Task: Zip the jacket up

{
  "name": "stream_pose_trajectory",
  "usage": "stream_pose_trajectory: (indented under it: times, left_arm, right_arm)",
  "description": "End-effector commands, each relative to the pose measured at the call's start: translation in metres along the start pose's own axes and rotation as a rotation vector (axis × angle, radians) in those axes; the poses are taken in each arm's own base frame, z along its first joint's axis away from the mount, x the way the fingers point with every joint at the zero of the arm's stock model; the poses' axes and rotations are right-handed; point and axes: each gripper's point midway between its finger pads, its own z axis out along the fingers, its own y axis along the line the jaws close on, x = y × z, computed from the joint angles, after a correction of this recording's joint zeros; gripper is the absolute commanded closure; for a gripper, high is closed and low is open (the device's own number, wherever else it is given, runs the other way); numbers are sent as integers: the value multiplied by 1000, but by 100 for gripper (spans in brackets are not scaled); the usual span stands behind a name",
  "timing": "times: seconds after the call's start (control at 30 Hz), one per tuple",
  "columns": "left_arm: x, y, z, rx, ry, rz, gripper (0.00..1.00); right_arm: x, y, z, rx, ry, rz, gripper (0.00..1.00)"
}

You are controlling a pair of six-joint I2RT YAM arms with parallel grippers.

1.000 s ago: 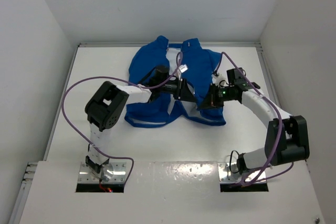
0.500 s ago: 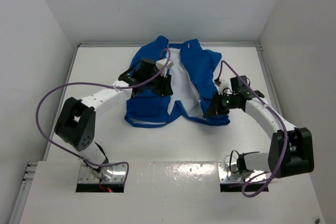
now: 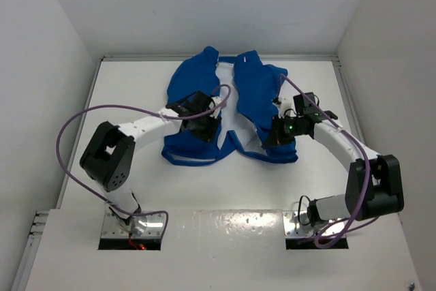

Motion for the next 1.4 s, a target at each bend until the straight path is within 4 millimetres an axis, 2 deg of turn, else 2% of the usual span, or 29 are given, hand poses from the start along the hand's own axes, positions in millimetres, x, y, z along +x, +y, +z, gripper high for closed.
stream_pose_trajectory:
  times: [0.0,0.13,0.2,0.27,0.37,0.43,0.5,0.6,0.63,0.7,0.73,0.77,0.87,0.97,1.07,1.2,1.37]
  left_arm:
    - [6,-4,1,-73,53,7,56]
    - [16,-24,4,-44,81,11,56]
    - [21,-21,5,-61,91,0,54]
    - [36,-20,7,-74,129,-7,36]
    - [45,-21,9,-115,139,-30,22]
    - [47,-14,13,-165,141,-63,22]
    - [45,-14,17,-169,150,-83,22]
    - [46,-15,25,-176,166,-106,28]
    - [42,-16,25,-173,155,-106,31]
    - [47,-11,31,-168,181,-134,43]
    - [50,-13,30,-160,193,-135,52]
    - [49,-11,30,-156,194,-144,58]
    - [51,-18,30,-117,205,-149,67]
    - [48,-18,28,-139,190,-133,67]
    - [50,-8,28,-198,181,-146,56]
    - [47,-7,37,-211,188,-156,49]
    - [45,-4,44,-204,205,-184,49]
  right_arm:
    - [-18,3,-7,12,-52,-68,100]
    - [-17,2,-9,16,-53,-68,100]
    - [-16,2,-11,18,-53,-73,100]
    - [-16,2,-12,18,-53,-68,100]
    - [-17,0,-12,19,-61,-57,100]
    - [-17,0,-12,17,-63,-46,100]
    - [-18,0,-13,20,-73,-45,100]
    - [-19,2,-15,18,-79,-50,100]
    - [-19,1,-15,18,-76,-45,100]
    - [-19,2,-17,17,-85,-42,100]
    - [-17,0,-17,19,-81,-32,100]
    - [-18,1,-18,19,-89,-40,100]
    - [-15,0,-18,20,-86,-36,100]
    - [-13,0,-18,17,-85,-35,100]
    - [-15,-1,-17,17,-92,-27,100]
    - [-17,1,-18,11,-93,-26,100]
    - [-16,2,-18,9,-88,-32,100]
